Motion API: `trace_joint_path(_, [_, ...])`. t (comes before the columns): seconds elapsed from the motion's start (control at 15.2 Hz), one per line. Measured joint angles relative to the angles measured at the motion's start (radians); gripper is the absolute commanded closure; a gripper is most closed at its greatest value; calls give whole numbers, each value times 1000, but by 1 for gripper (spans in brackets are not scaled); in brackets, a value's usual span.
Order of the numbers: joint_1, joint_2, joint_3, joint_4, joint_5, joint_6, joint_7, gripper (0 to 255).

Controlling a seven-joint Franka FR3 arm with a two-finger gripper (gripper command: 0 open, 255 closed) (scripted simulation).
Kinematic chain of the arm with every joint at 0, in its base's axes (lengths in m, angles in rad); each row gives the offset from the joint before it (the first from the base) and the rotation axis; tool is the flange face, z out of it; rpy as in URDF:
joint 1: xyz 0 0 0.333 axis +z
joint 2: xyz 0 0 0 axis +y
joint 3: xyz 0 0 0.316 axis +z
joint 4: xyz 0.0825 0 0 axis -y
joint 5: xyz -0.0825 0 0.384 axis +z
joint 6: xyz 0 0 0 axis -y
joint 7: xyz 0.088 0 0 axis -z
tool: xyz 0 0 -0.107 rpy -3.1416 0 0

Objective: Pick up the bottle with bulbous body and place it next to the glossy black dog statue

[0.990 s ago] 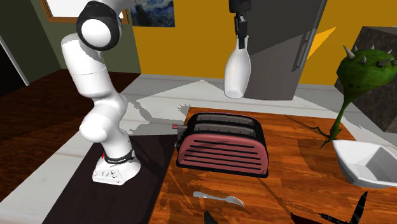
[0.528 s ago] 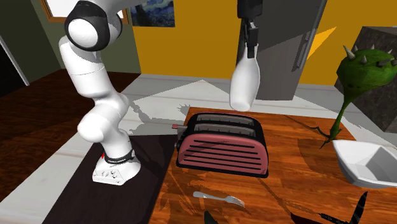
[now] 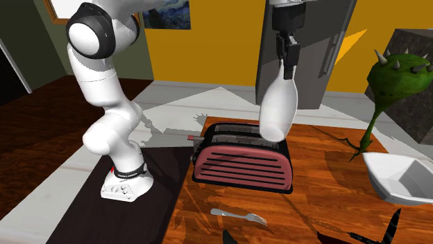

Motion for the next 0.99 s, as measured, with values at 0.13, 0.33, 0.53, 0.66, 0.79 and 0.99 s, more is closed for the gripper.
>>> trace_joint_path(0.13, [-25,28,-26,28,5,0,-50,255])
trace_joint_path(0.33, [-57,62,-57,56,13,5,-112,255])
trace_joint_path(0.53, [-94,122,-89,126,24,-7,-180,255])
trace_joint_path(0.66, [-120,165,-108,176,33,-15,-225,255])
trace_joint_path(0.79, [-146,219,-125,247,42,-34,-264,255])
trace_joint_path(0.99, [-187,289,-146,322,58,-42,-321,255])
